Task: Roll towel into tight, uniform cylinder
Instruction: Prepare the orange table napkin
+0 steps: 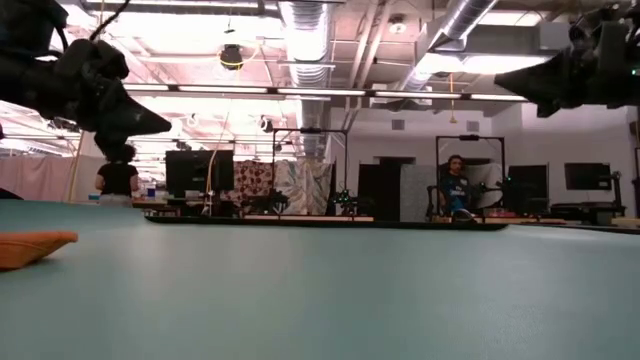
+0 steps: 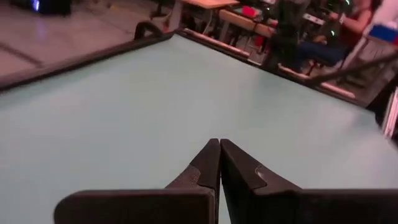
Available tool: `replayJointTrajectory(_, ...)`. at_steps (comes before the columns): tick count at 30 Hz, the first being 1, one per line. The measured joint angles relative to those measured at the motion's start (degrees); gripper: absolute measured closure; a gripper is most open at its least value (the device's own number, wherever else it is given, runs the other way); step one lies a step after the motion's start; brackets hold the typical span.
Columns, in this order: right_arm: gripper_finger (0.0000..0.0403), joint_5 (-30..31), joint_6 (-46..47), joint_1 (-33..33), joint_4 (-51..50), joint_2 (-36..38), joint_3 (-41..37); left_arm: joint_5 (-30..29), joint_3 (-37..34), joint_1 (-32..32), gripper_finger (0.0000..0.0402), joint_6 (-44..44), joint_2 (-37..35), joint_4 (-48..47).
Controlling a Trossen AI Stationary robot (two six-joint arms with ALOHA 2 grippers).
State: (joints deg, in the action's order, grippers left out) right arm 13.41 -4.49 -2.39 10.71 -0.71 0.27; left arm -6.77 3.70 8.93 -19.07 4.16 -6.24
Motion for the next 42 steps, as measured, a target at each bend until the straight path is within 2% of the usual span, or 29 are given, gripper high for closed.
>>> replayJointTrajectory(4,0.0345,0.0,0.1,0.0,0.7,0.0,0.0,0.2,0.0,0.0,0.0401,-3.7,0.0,0.2)
replayJointTrajectory(7,0.0345,0.0,1.2,0.0,0.7,0.0,0.0,-1.7,0.0,0.0,0.0401,-4.4,0.0,1.3)
replayJointTrajectory(11,0.0345,-0.1,0.4,-0.4,4.7,0.2,0.3,-2.3,0.1,0.0,0.0401,-5.6,0.0,4.4)
replayJointTrajectory(15,0.0345,-4.4,2.2,0.3,9.2,-0.4,2.1,5.4,0.2,0.0,0.0401,-6.3,0.0,12.7)
replayJointTrajectory(17,0.0345,-4.5,1.5,1.0,10.0,-1.4,4.3,9.1,0.2,0.0,0.0401,-5.0,-0.1,17.3)
replayJointTrajectory(20,0.0345,-4.5,1.4,2.0,9.6,-6.7,8.4,10.2,0.2,0.0,0.0401,-4.7,-0.1,21.9)
replayJointTrajectory(24,0.0342,-3.7,3.1,3.7,6.6,-19.1,15.4,7.9,0.3,0.0,0.0402,-4.7,-0.1,22.3)
replayJointTrajectory(29,0.0334,-4.4,4.5,6.2,3.8,-43.8,24.1,7.5,0.3,0.0,0.0402,-6.0,0.0,18.7)
replayJointTrajectory(36,0.0312,-14.2,-3.7,10.3,19.0,-76.7,37.3,6.9,0.3,0.0,0.0401,-5.3,-0.1,14.3)
replayJointTrajectory(42,0.0279,-16.4,-10.0,13.0,18.6,-98.6,52.8,4.5,0.3,0.0,0.0402,-4.9,-0.1,10.9)
